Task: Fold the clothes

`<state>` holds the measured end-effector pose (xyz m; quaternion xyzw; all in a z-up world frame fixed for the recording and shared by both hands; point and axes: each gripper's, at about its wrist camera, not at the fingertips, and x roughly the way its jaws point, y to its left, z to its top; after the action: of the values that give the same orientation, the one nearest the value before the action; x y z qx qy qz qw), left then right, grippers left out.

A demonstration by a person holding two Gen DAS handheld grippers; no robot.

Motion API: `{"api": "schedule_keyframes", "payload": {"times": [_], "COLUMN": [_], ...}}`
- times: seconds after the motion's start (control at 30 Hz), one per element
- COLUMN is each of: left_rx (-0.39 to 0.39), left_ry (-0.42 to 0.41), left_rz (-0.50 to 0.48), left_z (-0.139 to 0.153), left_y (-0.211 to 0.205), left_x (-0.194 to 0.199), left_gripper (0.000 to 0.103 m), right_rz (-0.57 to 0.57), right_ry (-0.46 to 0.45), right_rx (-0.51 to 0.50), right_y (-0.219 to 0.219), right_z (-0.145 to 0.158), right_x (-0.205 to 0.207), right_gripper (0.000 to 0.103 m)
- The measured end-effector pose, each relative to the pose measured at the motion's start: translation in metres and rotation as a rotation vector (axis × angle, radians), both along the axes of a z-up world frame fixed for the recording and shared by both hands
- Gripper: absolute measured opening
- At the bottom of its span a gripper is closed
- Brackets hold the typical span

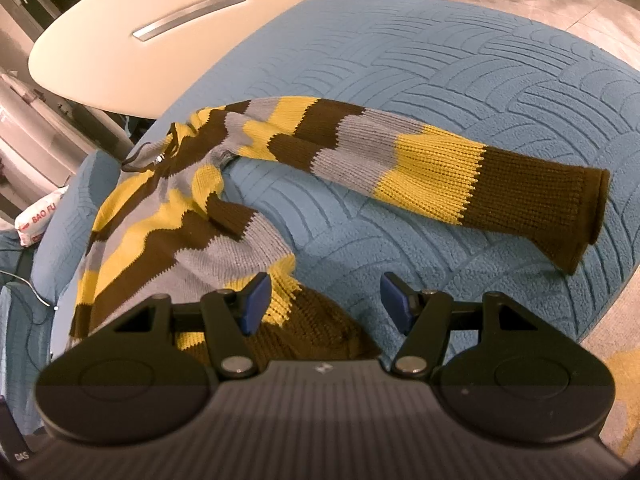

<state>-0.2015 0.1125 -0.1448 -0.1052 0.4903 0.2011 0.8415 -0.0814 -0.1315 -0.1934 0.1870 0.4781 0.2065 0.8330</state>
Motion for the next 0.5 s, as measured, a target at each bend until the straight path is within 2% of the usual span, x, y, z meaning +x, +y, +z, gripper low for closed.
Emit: {"api": "schedule_keyframes", "payload": {"times": [0.3,0.4,0.5], "left_rx": [-0.004,-0.048,-0.106], "left_ry": [-0.019,-0.086,-0.194], "left_rz": [0.003,0.024,0.072], "left_z": [0.001,0.008,0.016], "left_y": [0.0,0.007,0.015], "left_x": [0.001,-0.003,-0.01], "left_gripper": [0.103,0.103,0.103], "right_rz": [0.0,-0.02,-0.051], "right_ry": [0.003,-0.011,-0.025], "right_rx": [0.002,0.025,0.062], "right_y": [0.0,-0.005,-0.013], "right_z": [-0.001,0.0,0.001], "right_x": [0.001,0.0,-0.001], "right_gripper": [0.064,0.064,0.064]}}
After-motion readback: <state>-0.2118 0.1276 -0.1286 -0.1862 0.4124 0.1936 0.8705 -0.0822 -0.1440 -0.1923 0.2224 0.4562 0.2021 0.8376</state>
